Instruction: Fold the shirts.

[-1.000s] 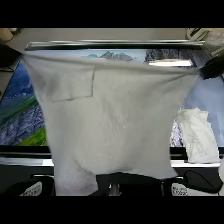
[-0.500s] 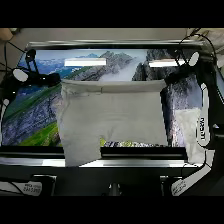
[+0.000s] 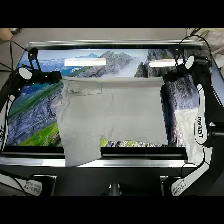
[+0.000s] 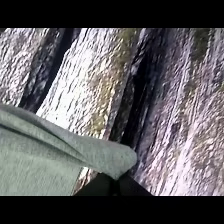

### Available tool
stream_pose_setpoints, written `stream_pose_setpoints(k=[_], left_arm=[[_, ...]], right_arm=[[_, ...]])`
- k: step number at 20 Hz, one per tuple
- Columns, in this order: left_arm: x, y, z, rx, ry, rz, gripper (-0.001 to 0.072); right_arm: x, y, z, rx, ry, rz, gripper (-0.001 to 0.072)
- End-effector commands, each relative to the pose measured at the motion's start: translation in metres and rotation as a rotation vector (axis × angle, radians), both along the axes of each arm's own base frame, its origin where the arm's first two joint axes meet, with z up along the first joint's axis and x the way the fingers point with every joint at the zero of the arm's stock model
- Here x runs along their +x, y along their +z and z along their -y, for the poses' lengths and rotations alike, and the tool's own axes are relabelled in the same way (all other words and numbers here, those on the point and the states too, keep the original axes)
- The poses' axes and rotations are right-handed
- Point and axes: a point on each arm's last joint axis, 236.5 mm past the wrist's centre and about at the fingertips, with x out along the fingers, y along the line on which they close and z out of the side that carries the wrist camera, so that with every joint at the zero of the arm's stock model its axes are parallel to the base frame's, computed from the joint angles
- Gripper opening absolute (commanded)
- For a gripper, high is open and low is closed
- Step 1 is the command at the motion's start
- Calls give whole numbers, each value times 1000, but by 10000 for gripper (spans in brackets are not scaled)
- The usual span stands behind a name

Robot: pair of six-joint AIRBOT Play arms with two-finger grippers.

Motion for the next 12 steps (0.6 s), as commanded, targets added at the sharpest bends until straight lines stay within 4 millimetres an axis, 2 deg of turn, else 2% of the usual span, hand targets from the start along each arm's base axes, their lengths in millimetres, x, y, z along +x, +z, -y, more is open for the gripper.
stream_pose_setpoints(k=[1,3,5,8,12], left_arm=[[-52,-23,1,74,-131,-211,24],[-88,-45,-5,98,-147,-380,25],[-116,-65,-4,89,-164,-490,24],[-133,-83,-2,70,-146,-558,25],[-143,-95,-2,55,-126,-603,25]], right_arm=[[-55,-21,-6,-6,72,-245,16],[-69,-34,-7,1,80,-322,16],[-89,-56,-11,18,92,-442,16],[-119,-79,-21,60,118,-608,16],[-133,-85,-22,69,123,-675,16]])
